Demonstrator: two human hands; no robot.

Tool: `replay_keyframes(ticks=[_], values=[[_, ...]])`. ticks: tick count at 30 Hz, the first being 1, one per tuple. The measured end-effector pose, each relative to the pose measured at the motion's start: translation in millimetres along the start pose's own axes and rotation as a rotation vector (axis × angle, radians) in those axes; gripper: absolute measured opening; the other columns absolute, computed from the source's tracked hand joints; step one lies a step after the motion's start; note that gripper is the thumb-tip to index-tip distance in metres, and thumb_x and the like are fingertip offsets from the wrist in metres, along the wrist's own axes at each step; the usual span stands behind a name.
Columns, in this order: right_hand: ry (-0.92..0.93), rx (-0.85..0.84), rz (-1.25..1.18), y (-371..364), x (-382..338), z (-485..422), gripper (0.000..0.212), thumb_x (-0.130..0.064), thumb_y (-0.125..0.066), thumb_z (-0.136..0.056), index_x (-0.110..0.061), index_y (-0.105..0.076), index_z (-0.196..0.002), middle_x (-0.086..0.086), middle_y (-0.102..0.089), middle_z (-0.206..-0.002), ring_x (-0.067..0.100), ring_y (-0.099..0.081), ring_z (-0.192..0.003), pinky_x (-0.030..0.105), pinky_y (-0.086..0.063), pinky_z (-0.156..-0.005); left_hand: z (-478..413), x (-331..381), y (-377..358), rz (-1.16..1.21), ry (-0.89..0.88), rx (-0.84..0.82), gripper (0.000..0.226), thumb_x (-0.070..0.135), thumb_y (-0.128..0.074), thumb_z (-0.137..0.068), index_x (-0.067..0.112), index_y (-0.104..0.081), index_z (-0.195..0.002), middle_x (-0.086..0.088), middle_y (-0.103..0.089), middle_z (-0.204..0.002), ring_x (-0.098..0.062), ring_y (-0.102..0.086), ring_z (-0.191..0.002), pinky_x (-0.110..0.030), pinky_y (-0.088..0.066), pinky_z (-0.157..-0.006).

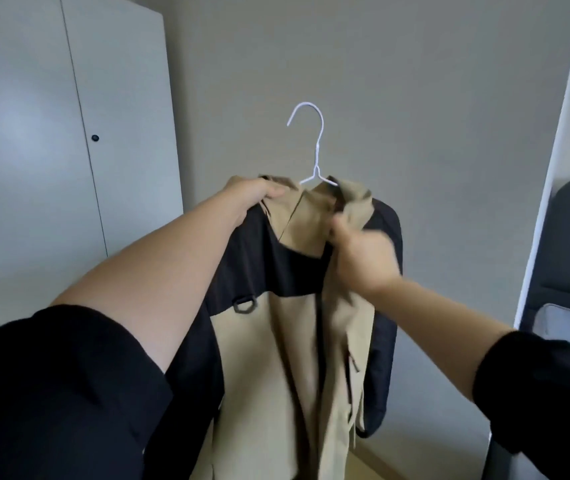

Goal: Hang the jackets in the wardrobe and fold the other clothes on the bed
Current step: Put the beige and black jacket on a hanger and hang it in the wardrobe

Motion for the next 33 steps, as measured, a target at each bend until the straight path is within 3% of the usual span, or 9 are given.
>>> replay_keyframes(ticks=[3, 6, 9, 13, 16, 20, 26, 30, 33], values=[[0.169, -0.351, -0.128, -36.3, -9.2, 27.0, 0.035, -0.011, -0.050, -0.085, -0.020, -0.037, -0.117, -0.003, -0.048, -0.071, 0.028, -0.053, -0.065, 0.029, -0.033, -0.054, -2.4, -21.7, -2.2, -0.090, -0.096, 0.057, 0.023, 0.018, -0.085, -0.067, 0.018, -0.062, -0.065, 0.012, -0.063, -0.059, -0.001, -0.061, -0.057, -0.010, -0.044, -0.052], [0.162, -0.147, -0.383, -17.2, 2.3, 26.3, 0.046, -0.032, -0.053, -0.088, -0.023, -0.035, -0.130, -0.016, -0.052, -0.079, 0.011, -0.050, -0.066, 0.022, -0.037, -0.057, -6.4, -35.0, -2.9, -0.199, -0.167, -0.020, 0.017, 0.016, -0.084, -0.068, 0.023, -0.069, -0.067, 0.010, -0.068, -0.068, -0.006, -0.064, -0.067, -0.015, -0.048, -0.058], [-0.078, 0.175, -0.414, 9.4, 39.4, 12.7, 0.037, -0.024, -0.048, -0.091, -0.020, -0.044, -0.128, -0.002, -0.056, -0.097, 0.022, -0.056, -0.085, 0.028, -0.042, -0.070, -5.4, -35.2, -6.8, -0.248, -0.243, -0.081, 0.014, 0.015, -0.084, -0.068, 0.021, -0.072, -0.073, 0.011, -0.069, -0.071, 0.000, -0.063, -0.064, -0.013, -0.049, -0.060], [-0.313, -0.118, -0.390, 1.1, 72.1, -14.9, 0.041, -0.023, -0.051, -0.094, -0.017, -0.047, -0.135, 0.009, -0.047, -0.131, 0.026, -0.041, -0.125, 0.034, -0.035, -0.103, 1.2, -28.0, -20.7, -0.236, -0.310, -0.201, 0.012, 0.012, -0.082, -0.070, 0.018, -0.073, -0.075, 0.009, -0.070, -0.070, 0.002, -0.063, -0.062, -0.008, -0.048, -0.059], [-0.368, -0.362, -0.373, -8.8, 76.1, -16.1, 0.019, -0.025, -0.048, -0.096, -0.014, -0.063, -0.097, 0.009, -0.061, -0.098, 0.030, -0.056, -0.101, 0.033, -0.044, -0.082, 6.3, -24.9, -27.4, -0.211, -0.327, -0.268, 0.011, 0.012, -0.080, -0.072, 0.021, -0.073, -0.071, 0.007, -0.071, -0.071, -0.005, -0.064, -0.068, -0.015, -0.049, -0.068], [-0.442, -0.296, -0.325, -4.2, 81.5, -9.8, 0.031, -0.025, -0.046, -0.097, -0.010, -0.060, -0.073, 0.003, -0.055, -0.068, 0.028, -0.054, -0.075, 0.030, -0.038, -0.062, 11.4, -28.1, -35.4, -0.279, -0.338, -0.282, 0.007, 0.014, -0.079, -0.074, 0.011, -0.072, -0.076, -0.004, -0.061, -0.071, -0.015, -0.053, -0.068, -0.026, -0.040, -0.066], [-0.460, 0.097, -0.136, 28.1, 85.8, -9.1, 0.028, -0.027, -0.047, -0.095, -0.015, -0.051, -0.070, 0.000, -0.048, -0.063, 0.028, -0.046, -0.066, 0.031, -0.027, -0.056, 48.5, -13.6, -40.1, -0.569, -0.883, 0.357, 0.020, 0.024, -0.072, -0.076, 0.011, -0.057, -0.072, -0.003, -0.057, -0.065, -0.025, -0.049, -0.063, -0.031, -0.027, -0.056], [-0.513, -0.076, -0.135, 5.8, 92.9, 19.8, 0.029, -0.025, -0.049, -0.095, -0.015, -0.052, -0.067, 0.004, -0.053, -0.067, 0.030, -0.052, -0.072, 0.031, -0.034, -0.059, 39.6, -44.6, -62.4, -0.871, -0.684, -0.124, 0.018, 0.034, -0.068, -0.083, 0.018, -0.061, -0.083, -0.001, -0.062, -0.079, -0.027, -0.058, -0.081, -0.031, -0.034, -0.064], [-0.526, -0.109, -0.117, -14.7, 90.6, 46.9, 0.028, -0.025, -0.049, -0.095, -0.015, -0.051, -0.069, 0.004, -0.057, -0.070, 0.030, -0.053, -0.072, 0.030, -0.033, -0.059, 36.8, -39.9, -62.4, -0.590, -0.541, -0.320, 0.030, 0.039, -0.063, -0.088, 0.025, -0.064, -0.114, 0.007, -0.059, -0.099, -0.011, -0.055, -0.090, -0.022, -0.037, -0.077]])
Point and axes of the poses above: each hand's wrist, its own z-axis away from the middle knuckle, its own y-axis out of the back of the hand, x = y × z, the point moved 5 cm from there along -z, towards the middle knuckle
